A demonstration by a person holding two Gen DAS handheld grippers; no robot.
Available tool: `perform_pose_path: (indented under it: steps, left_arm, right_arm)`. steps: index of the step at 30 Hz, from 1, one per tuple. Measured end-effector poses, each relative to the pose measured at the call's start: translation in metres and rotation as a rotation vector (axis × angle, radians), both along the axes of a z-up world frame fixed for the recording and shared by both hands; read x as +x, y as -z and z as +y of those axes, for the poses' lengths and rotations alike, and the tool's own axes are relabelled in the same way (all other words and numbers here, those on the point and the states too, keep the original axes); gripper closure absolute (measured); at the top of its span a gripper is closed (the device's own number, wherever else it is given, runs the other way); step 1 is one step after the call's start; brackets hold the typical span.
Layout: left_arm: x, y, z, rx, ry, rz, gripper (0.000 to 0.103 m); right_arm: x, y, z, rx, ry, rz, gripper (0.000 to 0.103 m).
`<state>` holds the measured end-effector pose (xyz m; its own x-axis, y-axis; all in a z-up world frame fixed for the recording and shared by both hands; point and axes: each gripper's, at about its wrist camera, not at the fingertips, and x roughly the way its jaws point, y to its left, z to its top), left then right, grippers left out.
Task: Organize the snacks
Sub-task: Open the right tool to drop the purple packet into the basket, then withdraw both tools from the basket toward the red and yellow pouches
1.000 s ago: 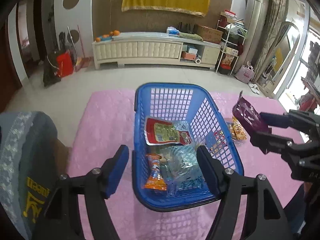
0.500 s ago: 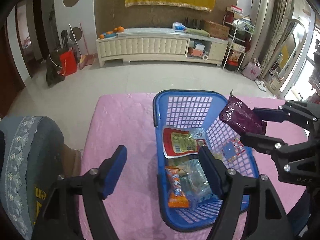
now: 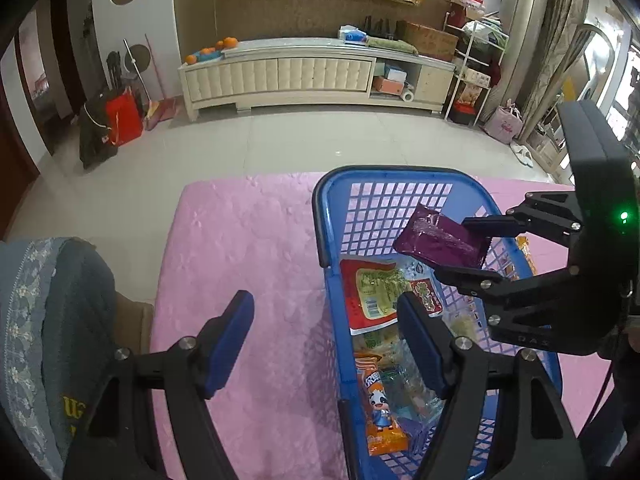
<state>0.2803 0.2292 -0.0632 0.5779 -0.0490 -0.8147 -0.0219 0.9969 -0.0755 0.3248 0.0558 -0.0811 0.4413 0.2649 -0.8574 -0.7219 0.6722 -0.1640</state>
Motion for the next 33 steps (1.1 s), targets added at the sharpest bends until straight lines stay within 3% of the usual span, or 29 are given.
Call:
perform_pose_path:
  steps: [2, 4, 9, 23, 33]
  left_arm:
    - [0.0, 0.002, 0.001, -0.012, -0.004, 0.002, 0.031]
    - [-0.001, 0.003, 0.0, -0.019, -0.011, 0.007, 0.031]
    - [-0.01, -0.003, -0.011, -0.013, 0.017, -0.002, 0.031]
    - [-0.054, -0.058, -0.076, 0.005, 0.109, -0.074, 0.031]
    - [-0.069, -0.077, -0.132, 0.021, 0.165, -0.101, 0.031]
  right_arm:
    - [0.0, 0.002, -0.002, 0.005, -0.006, 0.001, 0.046]
    - [0.001, 0.002, -0.005, 0.004, 0.002, 0.012, 0.032]
    - [-0.01, -0.013, -0.017, 0.024, 0.016, -0.035, 0.021]
    - [-0.061, -0.077, -0.1, 0.104, 0.116, -0.077, 0.021]
    - [-0.09, -0.094, -0.159, 0.134, 0.196, -0.106, 0.021]
